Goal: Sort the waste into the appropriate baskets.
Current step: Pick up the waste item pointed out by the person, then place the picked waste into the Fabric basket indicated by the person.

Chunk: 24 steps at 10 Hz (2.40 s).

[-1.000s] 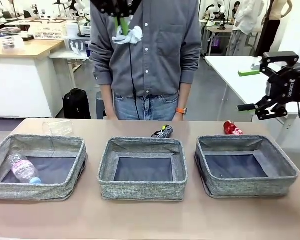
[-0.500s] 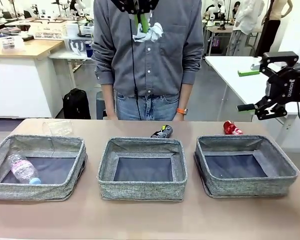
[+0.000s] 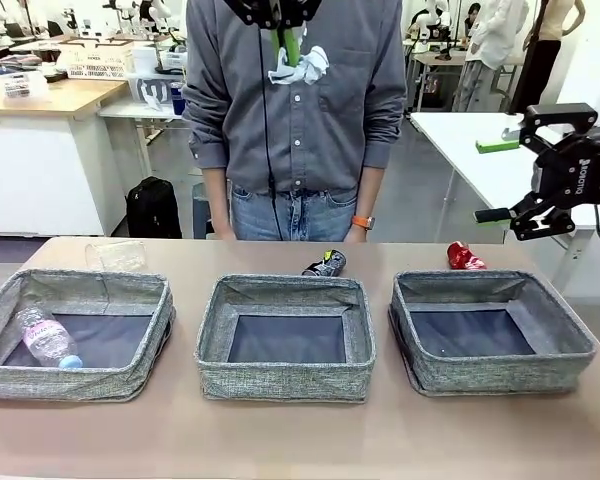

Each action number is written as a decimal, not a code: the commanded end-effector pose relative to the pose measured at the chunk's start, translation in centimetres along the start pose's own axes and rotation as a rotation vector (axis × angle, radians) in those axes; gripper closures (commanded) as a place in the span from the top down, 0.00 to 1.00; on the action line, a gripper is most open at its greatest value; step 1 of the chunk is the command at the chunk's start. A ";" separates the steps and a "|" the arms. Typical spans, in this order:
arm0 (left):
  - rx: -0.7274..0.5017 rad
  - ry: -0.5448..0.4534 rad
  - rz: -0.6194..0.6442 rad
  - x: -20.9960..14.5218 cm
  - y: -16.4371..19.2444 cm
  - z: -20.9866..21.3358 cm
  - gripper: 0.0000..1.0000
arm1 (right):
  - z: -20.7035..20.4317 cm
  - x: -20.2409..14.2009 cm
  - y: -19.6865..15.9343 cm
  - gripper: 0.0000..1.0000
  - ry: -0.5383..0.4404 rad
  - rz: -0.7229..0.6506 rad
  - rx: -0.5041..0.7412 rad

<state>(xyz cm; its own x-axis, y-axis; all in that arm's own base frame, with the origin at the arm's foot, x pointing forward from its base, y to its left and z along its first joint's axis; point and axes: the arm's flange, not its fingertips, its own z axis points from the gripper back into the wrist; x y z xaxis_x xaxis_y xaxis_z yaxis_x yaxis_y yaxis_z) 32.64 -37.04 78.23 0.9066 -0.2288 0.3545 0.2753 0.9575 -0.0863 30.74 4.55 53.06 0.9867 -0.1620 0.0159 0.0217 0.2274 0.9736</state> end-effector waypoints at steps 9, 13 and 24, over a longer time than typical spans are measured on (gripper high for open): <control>0.011 -0.010 0.008 -0.3 0.4 0.4 0.07 | -0.1 0.1 0.3 1.00 -0.003 -0.003 0.021; 0.011 -0.010 0.008 -0.3 0.4 0.4 0.07 | -0.1 0.1 0.3 1.00 -0.003 -0.003 0.021; -0.309 0.153 -0.122 -2.8 -7.0 -10.4 0.07 | 13.3 -1.4 -5.4 1.00 -0.177 -0.050 -0.030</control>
<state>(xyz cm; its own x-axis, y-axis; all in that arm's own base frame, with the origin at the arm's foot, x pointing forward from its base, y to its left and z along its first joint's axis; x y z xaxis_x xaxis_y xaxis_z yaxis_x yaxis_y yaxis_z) 32.28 -43.22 73.04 0.9052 -0.3075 0.2934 0.3849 0.8858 -0.2592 29.48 -3.55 51.87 0.9664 -0.2566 -0.0165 0.0798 0.2381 0.9680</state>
